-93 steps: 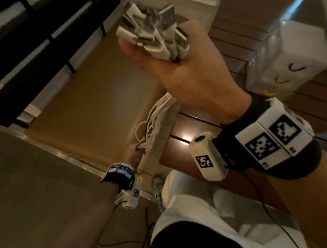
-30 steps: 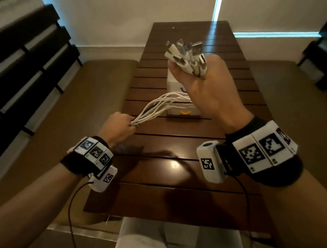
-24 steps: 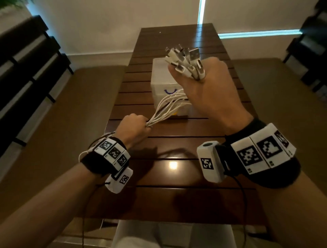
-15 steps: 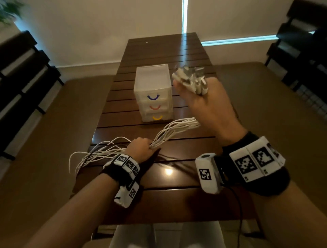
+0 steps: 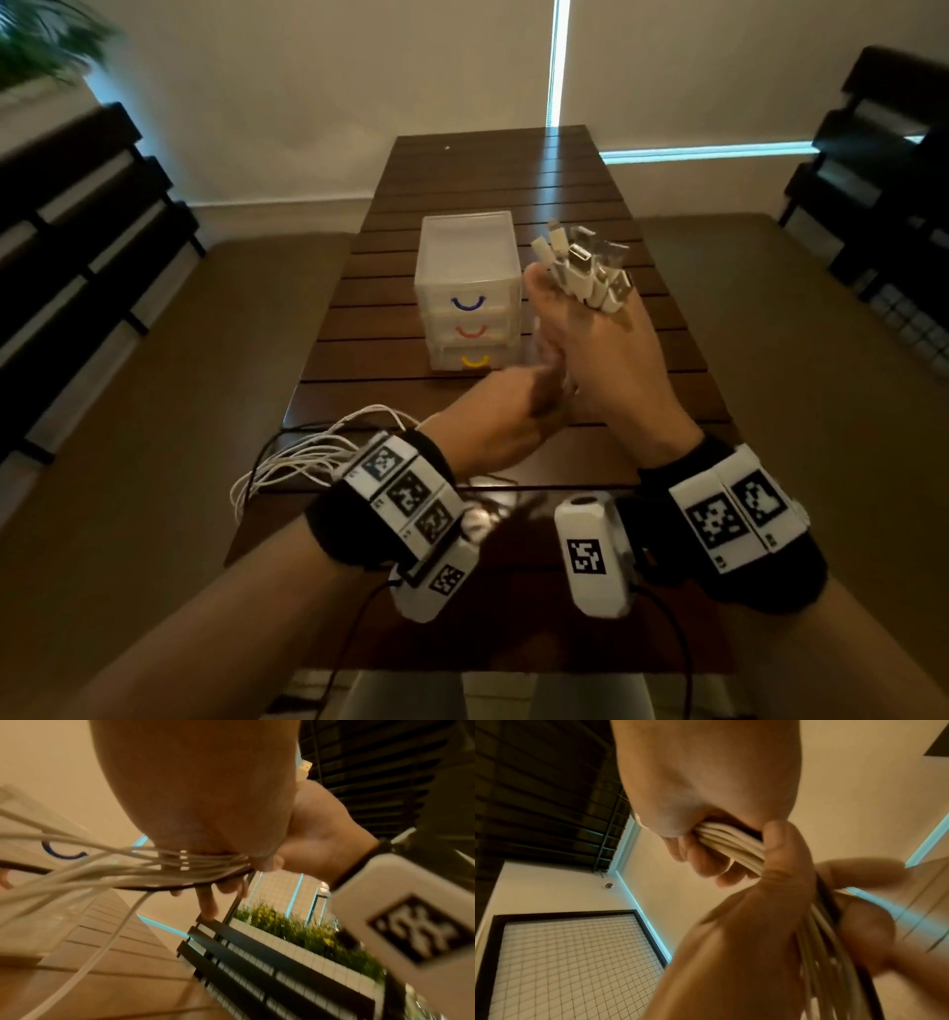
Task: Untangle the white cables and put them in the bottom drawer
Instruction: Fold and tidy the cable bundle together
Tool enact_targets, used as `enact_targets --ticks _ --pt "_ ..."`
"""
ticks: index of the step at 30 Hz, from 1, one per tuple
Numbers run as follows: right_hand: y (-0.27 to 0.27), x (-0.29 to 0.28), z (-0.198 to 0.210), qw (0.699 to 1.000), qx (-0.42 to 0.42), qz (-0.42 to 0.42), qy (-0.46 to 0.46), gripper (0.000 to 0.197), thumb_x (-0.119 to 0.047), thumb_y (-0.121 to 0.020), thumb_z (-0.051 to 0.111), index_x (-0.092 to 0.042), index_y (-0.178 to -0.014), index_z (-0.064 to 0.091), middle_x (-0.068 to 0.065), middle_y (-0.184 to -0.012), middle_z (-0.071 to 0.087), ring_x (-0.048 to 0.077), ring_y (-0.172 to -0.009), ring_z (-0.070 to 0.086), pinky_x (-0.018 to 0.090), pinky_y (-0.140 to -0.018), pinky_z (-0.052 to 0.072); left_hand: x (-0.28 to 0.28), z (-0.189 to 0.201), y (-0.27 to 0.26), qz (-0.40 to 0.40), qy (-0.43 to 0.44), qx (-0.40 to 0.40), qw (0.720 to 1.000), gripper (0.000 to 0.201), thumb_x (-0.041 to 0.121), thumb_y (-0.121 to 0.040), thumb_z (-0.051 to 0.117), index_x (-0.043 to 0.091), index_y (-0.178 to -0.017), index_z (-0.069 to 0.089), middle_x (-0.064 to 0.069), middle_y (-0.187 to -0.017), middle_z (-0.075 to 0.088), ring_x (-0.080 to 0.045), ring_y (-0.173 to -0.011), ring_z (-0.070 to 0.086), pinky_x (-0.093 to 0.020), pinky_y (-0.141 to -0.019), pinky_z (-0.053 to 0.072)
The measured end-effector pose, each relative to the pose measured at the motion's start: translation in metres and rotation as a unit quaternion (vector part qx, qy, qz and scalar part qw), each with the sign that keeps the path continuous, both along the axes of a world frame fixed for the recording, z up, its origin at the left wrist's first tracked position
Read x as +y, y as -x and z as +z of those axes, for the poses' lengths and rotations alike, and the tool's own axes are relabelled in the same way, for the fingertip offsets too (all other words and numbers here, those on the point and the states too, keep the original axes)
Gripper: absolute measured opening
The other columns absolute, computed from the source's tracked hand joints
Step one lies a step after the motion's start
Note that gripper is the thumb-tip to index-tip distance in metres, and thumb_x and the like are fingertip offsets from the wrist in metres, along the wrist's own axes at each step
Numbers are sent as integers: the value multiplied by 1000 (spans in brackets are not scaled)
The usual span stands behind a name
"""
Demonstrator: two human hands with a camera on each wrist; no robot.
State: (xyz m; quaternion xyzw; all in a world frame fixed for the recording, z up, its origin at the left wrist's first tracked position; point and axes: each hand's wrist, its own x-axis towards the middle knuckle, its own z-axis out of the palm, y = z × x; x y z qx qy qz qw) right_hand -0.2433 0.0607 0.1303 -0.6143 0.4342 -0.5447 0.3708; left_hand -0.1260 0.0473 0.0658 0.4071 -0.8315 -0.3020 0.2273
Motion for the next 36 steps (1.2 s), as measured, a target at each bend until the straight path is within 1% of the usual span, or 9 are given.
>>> enact_targets --ticks 3,6,10,13,17,21,26,31,36 --pt "4 2 0 999 -37 30 -3 40 -24 -100 54 -11 -62 57 1 -58 57 15 -62 60 13 -68 48 7 -12 1 4 118 -38 992 82 75 -89 17 4 -89 59 -11 -81 66 -31 -73 63 -47 -64 49" --pt "7 5 0 996 -15 85 -39 36 -28 -98 54 -7 -71 65 2 -66 69 19 -80 72 28 -85 55 9 -11 4 6 168 3 986 61 59 -94 31 5 -77 54 -9 -71 60 -29 -64 57 -43 -60 47" --pt "1 1 -4 983 -18 106 -151 27 -27 -97 58 -10 -81 70 14 -85 75 26 -84 74 23 -71 58 14 -7 -1 -21 174 -14 984 47 51 -94 34 10 -76 50 -3 -74 58 -18 -64 53 -36 -60 46" --pt "-9 -3 -10 982 -33 61 -178 54 -33 -99 54 -10 -51 63 16 -84 75 27 -77 74 36 -75 59 8 -3 -16 -35 120 -84 989 50 54 -91 47 7 -90 62 -4 -88 65 -21 -78 61 -33 -67 49" --pt "-12 -7 -13 987 -66 24 -145 49 -32 -101 49 -3 -65 65 18 -75 73 30 -58 69 36 -59 58 -6 24 -67 20 56 -190 980 42 34 -89 65 26 -129 59 8 -122 62 -7 -106 59 -30 -96 50" --pt "-21 -13 -15 988 -57 21 -145 49 -35 -103 47 -10 -62 57 -2 -43 46 6 -33 35 19 -36 31 -10 48 -86 202 46 73 976 34 31 -102 44 24 -132 58 6 -123 64 -5 -107 61 -34 -98 49" --pt "-40 -12 -21 989 7 62 -131 32 -18 -100 50 -18 -69 58 -8 -57 57 -1 -48 54 31 -49 47 4 72 -56 101 92 172 975 58 48 -95 47 29 -148 32 4 -146 46 -3 -127 50 -31 -102 47" --pt "-46 -11 -34 990 85 70 -83 17 -3 -95 53 -2 -104 66 -17 -75 55 -5 -63 55 8 -62 46 1 66 -46 151 175 115 966 37 46 -90 58 22 -118 62 7 -111 64 -4 -100 60 -26 -85 52" --pt "-50 -20 -39 985 161 58 -30 21 6 -90 54 -12 -80 61 -6 -66 58 -4 -59 60 7 -53 39 1 65 -41 129 261 29 956 32 33 -98 45 15 -109 69 2 -101 69 -5 -93 59 -20 -82 47"
